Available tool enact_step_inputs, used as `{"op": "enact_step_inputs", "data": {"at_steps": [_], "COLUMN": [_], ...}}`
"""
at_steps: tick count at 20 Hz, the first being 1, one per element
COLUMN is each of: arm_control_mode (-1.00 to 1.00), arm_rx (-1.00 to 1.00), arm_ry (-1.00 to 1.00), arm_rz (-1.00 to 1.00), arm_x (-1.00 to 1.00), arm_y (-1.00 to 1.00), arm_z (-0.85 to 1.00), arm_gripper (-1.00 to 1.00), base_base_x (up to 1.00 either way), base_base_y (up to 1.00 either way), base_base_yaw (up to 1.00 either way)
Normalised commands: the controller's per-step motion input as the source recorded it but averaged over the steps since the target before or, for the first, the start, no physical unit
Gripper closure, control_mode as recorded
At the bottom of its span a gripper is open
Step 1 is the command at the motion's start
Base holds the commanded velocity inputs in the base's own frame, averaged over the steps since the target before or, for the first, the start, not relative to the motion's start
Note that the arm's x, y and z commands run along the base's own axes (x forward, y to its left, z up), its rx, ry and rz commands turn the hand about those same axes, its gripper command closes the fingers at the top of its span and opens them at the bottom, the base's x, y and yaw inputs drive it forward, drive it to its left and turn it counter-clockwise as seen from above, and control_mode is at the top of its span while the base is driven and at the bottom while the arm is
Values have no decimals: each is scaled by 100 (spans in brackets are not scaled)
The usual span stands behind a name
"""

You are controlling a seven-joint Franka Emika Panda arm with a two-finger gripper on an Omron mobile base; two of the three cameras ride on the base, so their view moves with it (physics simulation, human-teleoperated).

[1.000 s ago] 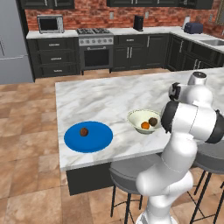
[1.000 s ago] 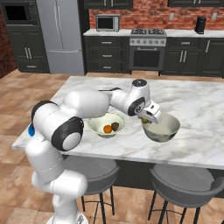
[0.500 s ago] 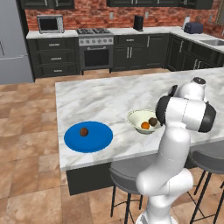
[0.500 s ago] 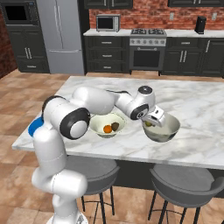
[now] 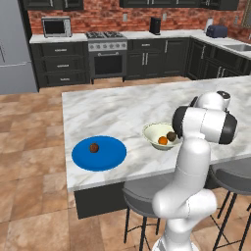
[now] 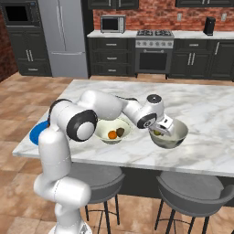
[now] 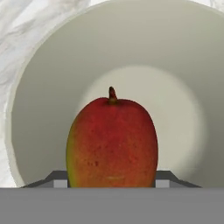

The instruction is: Take the fruits from the plate on the dining counter and place two fruits in each bowl.

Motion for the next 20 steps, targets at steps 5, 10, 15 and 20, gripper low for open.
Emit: {"op": "enact_step_inputs", "data": {"at_steps": [5,10,15,20], "arm_control_mode": [-100,-100,-100,-100], "arm_rx": [0,0,0,0], "arm_ry": [0,0,0,0], "arm_rz": [0,0,0,0], "arm_x": [12,19,9,0], "arm_y": [-17,0,0,0], "arm_z": [-10,0,0,0], "arm_gripper": [100,-100,-100,-100], "base_base_x": [0,0,0,0], "base_base_y": [0,0,0,0], "base_base_yaw": [0,0,0,0]}}
